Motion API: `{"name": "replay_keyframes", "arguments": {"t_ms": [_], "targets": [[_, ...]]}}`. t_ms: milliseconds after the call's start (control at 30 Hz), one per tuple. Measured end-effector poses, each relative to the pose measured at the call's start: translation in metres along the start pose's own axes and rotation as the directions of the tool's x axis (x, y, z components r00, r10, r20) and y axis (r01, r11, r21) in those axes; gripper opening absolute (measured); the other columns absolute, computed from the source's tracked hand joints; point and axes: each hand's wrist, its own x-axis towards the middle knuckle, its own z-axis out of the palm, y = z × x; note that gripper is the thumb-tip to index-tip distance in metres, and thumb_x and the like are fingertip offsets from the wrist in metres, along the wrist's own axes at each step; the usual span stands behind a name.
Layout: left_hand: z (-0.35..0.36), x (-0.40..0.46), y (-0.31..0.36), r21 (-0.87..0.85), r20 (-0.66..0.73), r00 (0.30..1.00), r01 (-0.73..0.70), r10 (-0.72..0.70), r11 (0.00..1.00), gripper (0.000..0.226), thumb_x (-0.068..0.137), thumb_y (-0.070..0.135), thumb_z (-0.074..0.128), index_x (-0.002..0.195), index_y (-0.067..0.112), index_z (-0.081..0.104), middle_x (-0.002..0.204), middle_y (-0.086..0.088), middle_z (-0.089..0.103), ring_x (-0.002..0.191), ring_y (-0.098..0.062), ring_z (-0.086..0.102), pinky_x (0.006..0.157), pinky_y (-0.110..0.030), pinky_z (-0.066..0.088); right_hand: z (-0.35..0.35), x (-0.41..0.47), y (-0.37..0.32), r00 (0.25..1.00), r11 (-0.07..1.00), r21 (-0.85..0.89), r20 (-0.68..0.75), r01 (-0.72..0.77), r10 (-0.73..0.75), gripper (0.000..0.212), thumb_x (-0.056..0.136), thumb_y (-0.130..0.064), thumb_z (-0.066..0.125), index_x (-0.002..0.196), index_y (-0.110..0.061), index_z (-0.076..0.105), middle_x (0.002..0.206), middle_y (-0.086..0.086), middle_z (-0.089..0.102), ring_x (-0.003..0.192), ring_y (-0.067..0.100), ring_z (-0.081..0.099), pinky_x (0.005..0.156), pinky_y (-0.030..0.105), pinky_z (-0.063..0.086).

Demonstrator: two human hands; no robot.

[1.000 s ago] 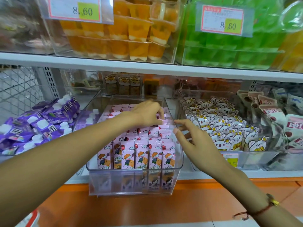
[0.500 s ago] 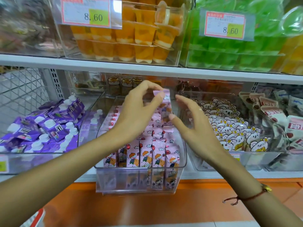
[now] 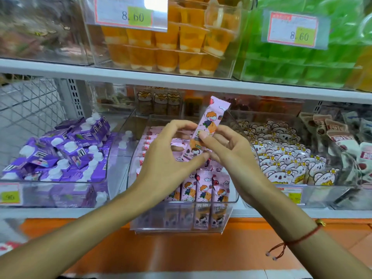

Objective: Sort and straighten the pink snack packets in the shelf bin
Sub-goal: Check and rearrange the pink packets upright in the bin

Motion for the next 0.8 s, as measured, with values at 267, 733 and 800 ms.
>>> {"name": "replay_keyframes", "arguments": {"t_ms": [267, 733, 800], "targets": [[-0.001, 0.004, -0.009, -0.070, 0.140, 0.990, 0.045, -0.035, 0.997, 0.036, 0.097, 0.026, 0.054, 0.128, 0.039, 0.040, 0.122, 0.018, 0.061, 0.113, 0.000, 0.057, 0.092, -0.029, 0.049, -0.006, 0.004, -0.004, 0.993, 1.000, 0.003, 0.114, 0.006, -0.006, 0.030, 0.097, -0.014, 0.048, 0.126, -0.017, 0.054, 0.121, -0.001, 0.065, 0.115, 0.010, 0.060, 0.098, 0.026, 0.047], [-0.009, 0.011, 0.001, -0.266, 0.306, 0.910, 0.364, -0.280, 0.892, 0.025, 0.094, 0.037, 0.054, 0.115, 0.034, 0.067, 0.107, 0.018, 0.071, 0.097, 0.000, 0.068, 0.069, -0.011, 0.052, -0.005, -0.005, -0.010, 0.983, 0.912, -0.367, 0.077, 0.183, -0.166, 0.034, 0.094, -0.016, 0.057, 0.123, -0.035, 0.054, 0.102, -0.005, 0.064, 0.083, 0.004, 0.063, 0.074, 0.018, 0.053], [-0.012, 0.012, 0.006, -0.302, 0.409, 0.807, 0.560, -0.426, 0.771, 0.031, 0.090, 0.044, 0.057, 0.110, 0.026, 0.071, 0.102, 0.008, 0.075, 0.092, -0.008, 0.071, 0.065, -0.017, 0.055, -0.007, -0.003, -0.010, 0.999, 0.958, -0.283, 0.011, 0.054, -0.053, 0.034, 0.092, -0.021, 0.061, 0.125, -0.028, 0.056, 0.085, -0.007, 0.066, 0.068, 0.002, 0.063, 0.063, 0.015, 0.051]]}}
